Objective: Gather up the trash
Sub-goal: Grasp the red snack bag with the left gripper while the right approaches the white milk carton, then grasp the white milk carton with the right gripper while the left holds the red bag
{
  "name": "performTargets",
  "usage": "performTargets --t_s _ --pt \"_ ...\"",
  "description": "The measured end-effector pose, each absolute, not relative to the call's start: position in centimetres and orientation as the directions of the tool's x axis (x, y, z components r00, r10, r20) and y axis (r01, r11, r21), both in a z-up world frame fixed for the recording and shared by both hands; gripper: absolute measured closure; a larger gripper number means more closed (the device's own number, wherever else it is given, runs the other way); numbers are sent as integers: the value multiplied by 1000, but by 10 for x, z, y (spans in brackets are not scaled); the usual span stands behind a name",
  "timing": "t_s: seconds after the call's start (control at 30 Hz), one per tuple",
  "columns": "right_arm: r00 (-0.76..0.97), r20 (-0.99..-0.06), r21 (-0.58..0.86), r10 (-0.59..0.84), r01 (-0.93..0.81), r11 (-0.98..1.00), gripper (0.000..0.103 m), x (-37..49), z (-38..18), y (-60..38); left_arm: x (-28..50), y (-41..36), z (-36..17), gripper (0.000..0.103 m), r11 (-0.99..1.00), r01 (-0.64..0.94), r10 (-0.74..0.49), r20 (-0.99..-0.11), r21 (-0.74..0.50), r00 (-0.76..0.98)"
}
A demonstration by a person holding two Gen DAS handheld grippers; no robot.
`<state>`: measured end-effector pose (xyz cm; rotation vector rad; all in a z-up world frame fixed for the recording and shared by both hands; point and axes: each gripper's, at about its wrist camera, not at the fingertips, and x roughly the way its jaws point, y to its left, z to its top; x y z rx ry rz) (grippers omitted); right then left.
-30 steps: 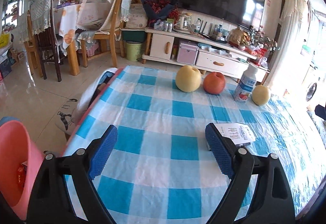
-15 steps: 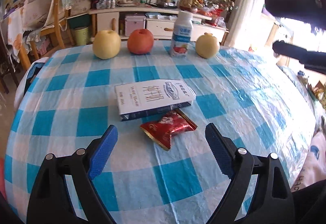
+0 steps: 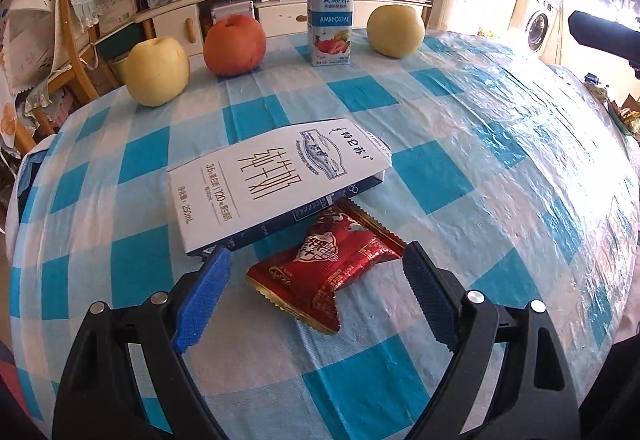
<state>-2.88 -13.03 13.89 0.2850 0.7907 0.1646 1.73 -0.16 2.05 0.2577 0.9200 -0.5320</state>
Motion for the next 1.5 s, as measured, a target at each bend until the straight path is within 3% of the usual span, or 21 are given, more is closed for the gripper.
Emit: performTargets --t_s 0.27,0.43,0.63,0.7,1.0,1.3,1.5 --pt "687 -682 320 250 -26 947 10 -23 136 -132 18 -10 13 15 818 564 -395 -825 -115 404" --pt "681 -691 319 242 -12 948 10 -15 134 -132 5 -17 18 15 742 625 -513 -806 -243 295" --pt "667 -708 313 231 4 950 10 -7 128 -130 10 -18 22 15 797 586 -441 -805 -149 396" --pt "660 -715 309 230 4 951 10 -4 126 -128 14 -17 20 20 816 565 -416 -807 -127 420" --pt "616 -767 248 180 26 968 10 15 105 -120 11 -33 13 59 839 541 -372 -790 -60 488" --pt "539 -806 377 246 145 915 10 35 69 -147 13 -8 14 62 869 466 -397 -797 -166 456" --pt "536 -774 465 337 120 877 10 49 54 -142 18 35 25 62 901 373 -392 -783 -221 483"
